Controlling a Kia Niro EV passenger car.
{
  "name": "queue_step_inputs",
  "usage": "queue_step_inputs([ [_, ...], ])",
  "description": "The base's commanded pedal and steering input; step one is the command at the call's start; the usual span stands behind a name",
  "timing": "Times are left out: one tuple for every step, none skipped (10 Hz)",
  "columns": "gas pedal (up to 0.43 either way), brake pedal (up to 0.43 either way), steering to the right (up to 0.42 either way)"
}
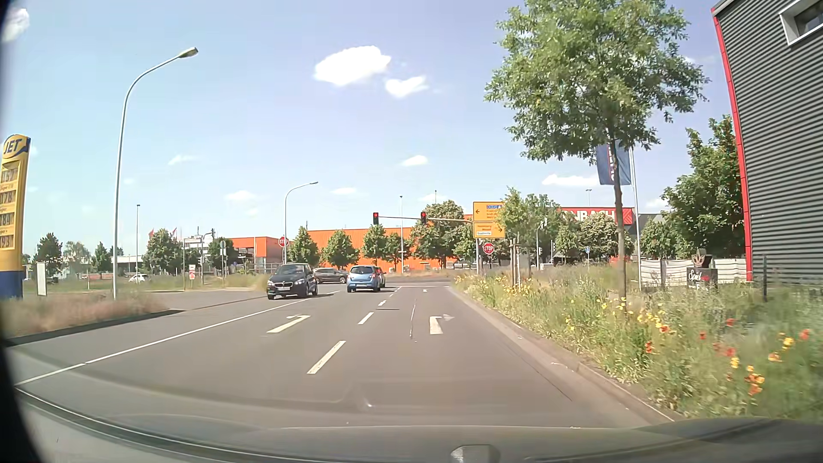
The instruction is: Follow the waypoints while adhering to traffic rules and regulations
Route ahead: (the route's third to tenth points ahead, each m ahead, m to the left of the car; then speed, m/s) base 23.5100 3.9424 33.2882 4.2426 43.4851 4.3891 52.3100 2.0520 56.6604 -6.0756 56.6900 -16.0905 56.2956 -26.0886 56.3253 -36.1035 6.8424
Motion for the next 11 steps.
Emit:
queue_step_inputs([
  [0.059, 0.03, -0.024],
  [0.028, 0.03, -0.023],
  [0.008, 0.03, -0.023],
  [0.0, 0.03, -0.023],
  [0.0, 0.03, -0.022],
  [0.0, 0.03, -0.021],
  [0.0, 0.03, -0.02],
  [0.0, 0.03, -0.019],
  [0.0, 0.03, -0.015],
  [0.0, 0.03, -0.01],
  [0.0, 0.037, -0.009],
])
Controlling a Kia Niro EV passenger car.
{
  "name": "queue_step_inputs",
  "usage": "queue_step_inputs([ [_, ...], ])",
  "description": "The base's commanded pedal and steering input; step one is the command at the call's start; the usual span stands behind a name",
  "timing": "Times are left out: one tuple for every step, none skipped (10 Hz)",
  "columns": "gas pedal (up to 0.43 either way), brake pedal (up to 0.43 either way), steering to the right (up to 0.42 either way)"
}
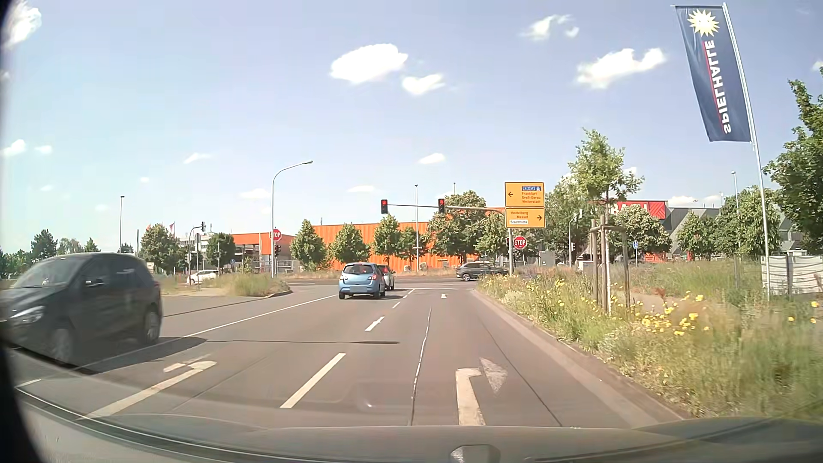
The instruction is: Follow the waypoints while adhering to traffic rules and regulations
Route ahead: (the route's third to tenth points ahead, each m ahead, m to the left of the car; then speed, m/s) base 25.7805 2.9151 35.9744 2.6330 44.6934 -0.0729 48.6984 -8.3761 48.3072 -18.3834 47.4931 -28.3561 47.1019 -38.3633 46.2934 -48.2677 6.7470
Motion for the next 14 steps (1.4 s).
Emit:
queue_step_inputs([
  [0.0, 0.055, -0.008],
  [0.0, 0.085, -0.008],
  [0.0, 0.104, -0.008],
  [0.0, 0.11, -0.007],
  [0.0, 0.11, -0.006],
  [0.0, 0.116, -0.003],
  [0.0, 0.122, 0.0],
  [0.0, 0.128, 0.004],
  [0.0, 0.14, 0.004],
  [0.0, 0.146, 0.005],
  [0.0, 0.152, 0.005],
  [0.0, 0.159, 0.005],
  [0.0, 0.171, 0.005],
  [0.0, 0.183, 0.005],
])
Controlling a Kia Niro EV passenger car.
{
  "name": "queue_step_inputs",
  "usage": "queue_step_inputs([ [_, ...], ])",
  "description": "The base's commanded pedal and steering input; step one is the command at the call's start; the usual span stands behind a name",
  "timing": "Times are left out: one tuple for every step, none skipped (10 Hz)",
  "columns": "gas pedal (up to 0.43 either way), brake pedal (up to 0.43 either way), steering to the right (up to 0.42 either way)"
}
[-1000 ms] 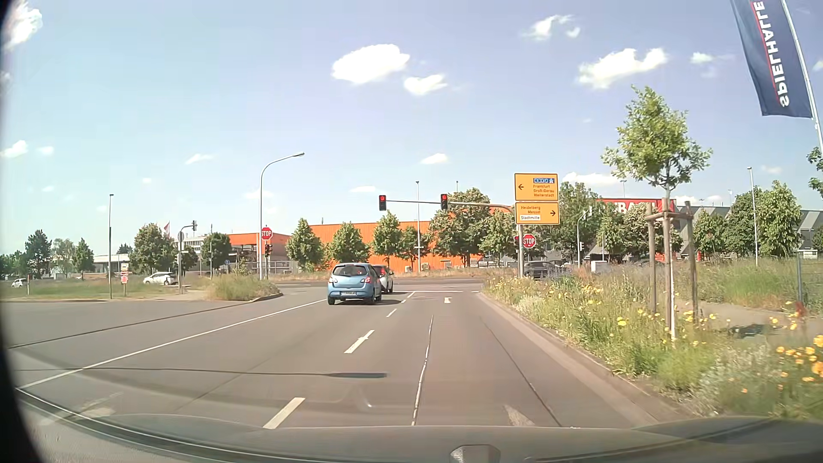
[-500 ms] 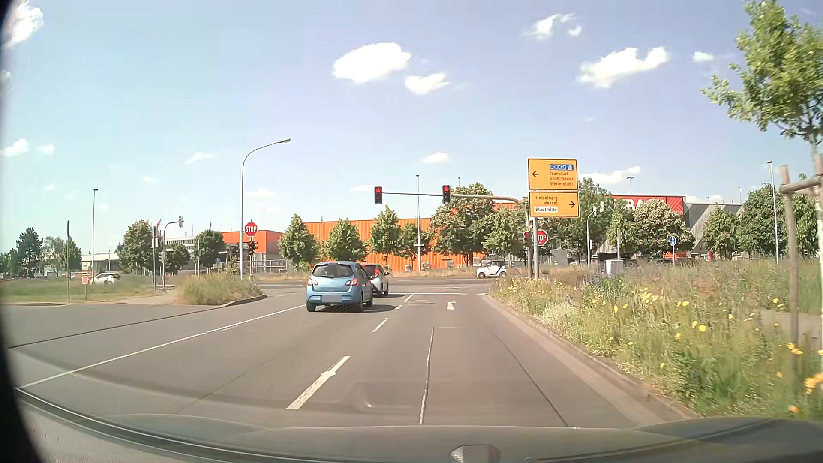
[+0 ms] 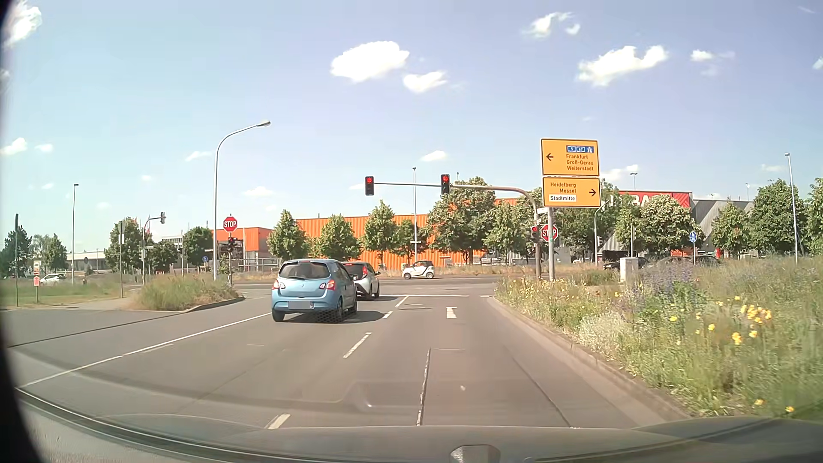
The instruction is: Follow the waypoints while adhering to traffic rules and regulations
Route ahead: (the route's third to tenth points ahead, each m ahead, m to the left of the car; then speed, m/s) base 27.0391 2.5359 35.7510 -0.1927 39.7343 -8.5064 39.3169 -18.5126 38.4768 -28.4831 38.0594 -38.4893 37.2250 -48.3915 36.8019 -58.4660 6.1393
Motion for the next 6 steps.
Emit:
queue_step_inputs([
  [0.0, 0.189, 0.005],
  [0.0, 0.189, 0.005],
  [0.0, 0.189, 0.005],
  [0.0, 0.183, 0.004],
  [0.0, 0.183, 0.005],
  [0.0, 0.189, 0.005],
])
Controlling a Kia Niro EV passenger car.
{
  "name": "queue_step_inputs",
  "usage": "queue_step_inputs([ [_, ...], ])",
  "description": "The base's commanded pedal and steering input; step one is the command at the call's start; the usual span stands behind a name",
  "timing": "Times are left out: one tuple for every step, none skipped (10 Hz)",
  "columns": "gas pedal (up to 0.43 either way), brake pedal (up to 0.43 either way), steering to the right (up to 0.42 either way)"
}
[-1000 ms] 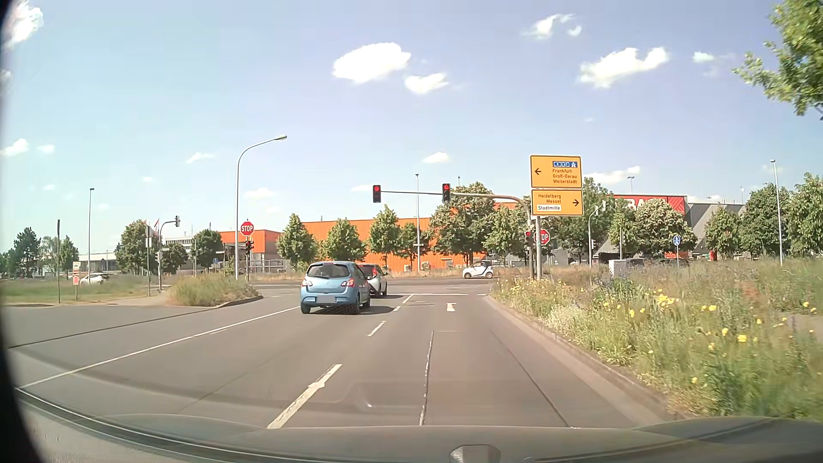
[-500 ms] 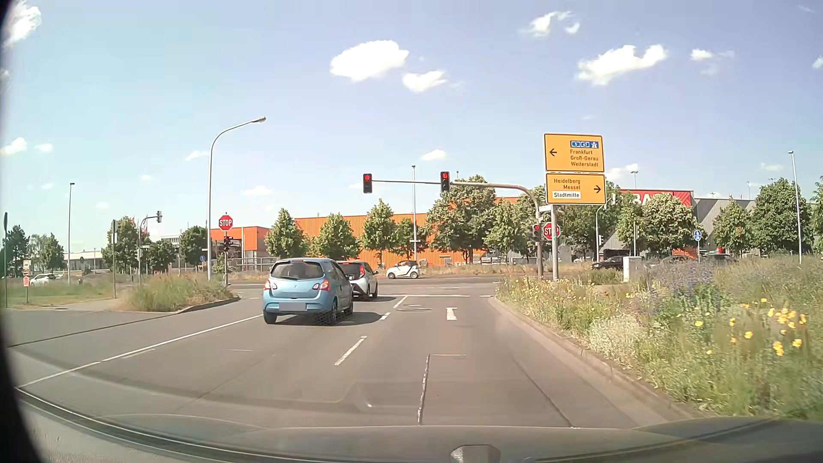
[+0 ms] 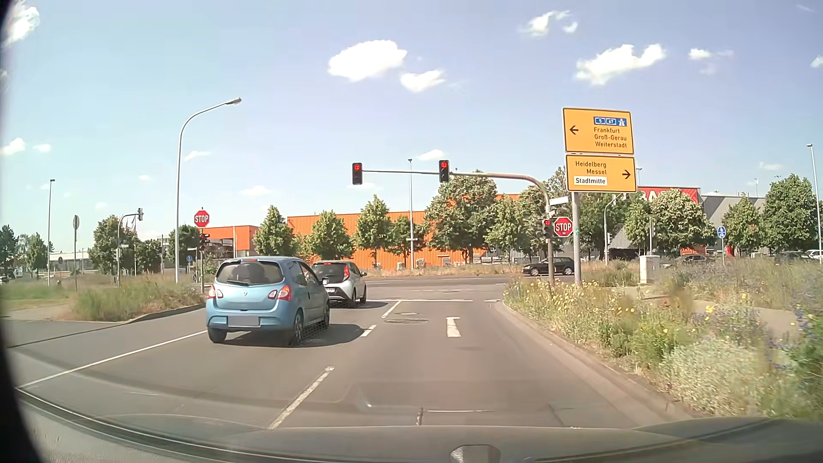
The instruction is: Follow the waypoints while adhering to traffic rules and regulations
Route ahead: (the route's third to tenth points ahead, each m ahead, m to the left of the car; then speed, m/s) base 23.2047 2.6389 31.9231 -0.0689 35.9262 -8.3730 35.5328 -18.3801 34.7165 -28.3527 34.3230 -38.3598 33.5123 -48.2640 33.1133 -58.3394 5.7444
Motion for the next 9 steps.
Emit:
queue_step_inputs([
  [0.0, 0.189, 0.006],
  [0.0, 0.189, 0.007],
  [0.0, 0.189, 0.007],
  [0.0, 0.189, 0.008],
  [0.0, 0.189, 0.008],
  [0.0, 0.189, 0.008],
  [0.0, 0.195, 0.008],
  [0.0, 0.201, 0.007],
  [0.0, 0.207, 0.006],
])
